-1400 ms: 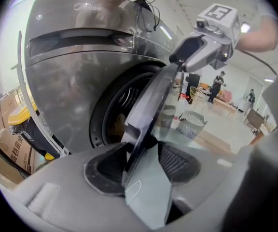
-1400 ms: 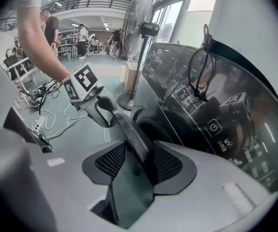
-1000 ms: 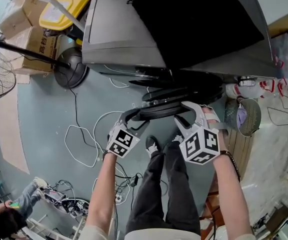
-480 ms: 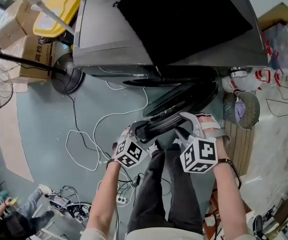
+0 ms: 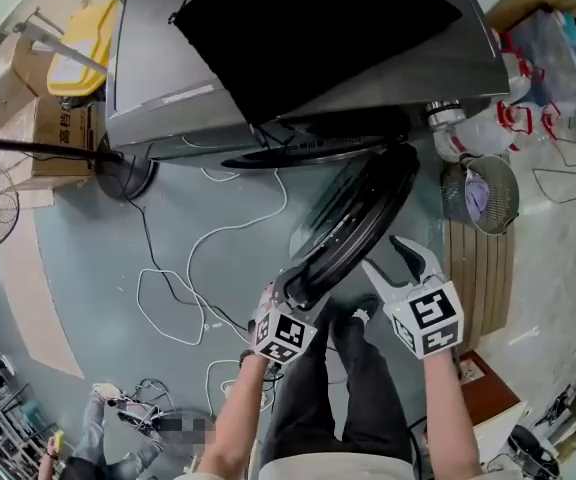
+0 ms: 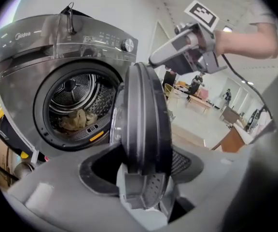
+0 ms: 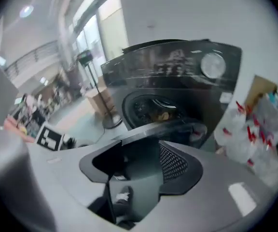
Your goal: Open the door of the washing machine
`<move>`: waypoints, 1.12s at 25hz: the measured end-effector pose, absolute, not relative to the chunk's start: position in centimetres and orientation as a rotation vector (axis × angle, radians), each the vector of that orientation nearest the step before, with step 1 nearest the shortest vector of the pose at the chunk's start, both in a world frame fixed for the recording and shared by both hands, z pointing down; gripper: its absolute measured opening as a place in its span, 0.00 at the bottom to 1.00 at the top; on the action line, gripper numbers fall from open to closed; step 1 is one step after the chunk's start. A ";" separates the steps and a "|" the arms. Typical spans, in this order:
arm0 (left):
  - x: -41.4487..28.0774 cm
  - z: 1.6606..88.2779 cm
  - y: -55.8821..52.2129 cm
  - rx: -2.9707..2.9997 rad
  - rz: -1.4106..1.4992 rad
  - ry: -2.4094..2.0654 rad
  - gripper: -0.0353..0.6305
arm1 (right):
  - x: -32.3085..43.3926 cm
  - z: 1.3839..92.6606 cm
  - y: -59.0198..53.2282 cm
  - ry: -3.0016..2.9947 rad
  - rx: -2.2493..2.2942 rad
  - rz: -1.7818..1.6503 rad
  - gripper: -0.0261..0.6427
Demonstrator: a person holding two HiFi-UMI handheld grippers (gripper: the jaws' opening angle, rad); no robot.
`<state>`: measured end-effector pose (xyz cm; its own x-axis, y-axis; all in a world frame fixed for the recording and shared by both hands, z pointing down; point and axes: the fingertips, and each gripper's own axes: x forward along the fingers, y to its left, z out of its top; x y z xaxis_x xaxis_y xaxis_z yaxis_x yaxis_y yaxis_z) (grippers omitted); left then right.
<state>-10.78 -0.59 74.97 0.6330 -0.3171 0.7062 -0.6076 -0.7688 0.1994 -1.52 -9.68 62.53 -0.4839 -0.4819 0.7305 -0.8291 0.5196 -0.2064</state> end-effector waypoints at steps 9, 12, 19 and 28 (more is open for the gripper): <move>-5.6 73.8 4.1 2.395 0.875 -0.495 0.57 | 3.6 63.0 -7.3 -2.119 1.366 1.046 0.37; -3.7 73.6 6.2 2.404 0.908 -0.376 0.59 | 4.3 62.4 -6.6 -2.138 1.370 1.073 0.37; 2.1 73.5 9.5 2.470 0.985 -0.103 0.59 | 5.8 62.9 -6.0 -2.084 1.387 0.965 0.38; 5.8 69.9 4.4 2.588 0.812 -0.144 0.21 | 10.5 64.1 -5.2 -1.947 1.383 0.792 0.38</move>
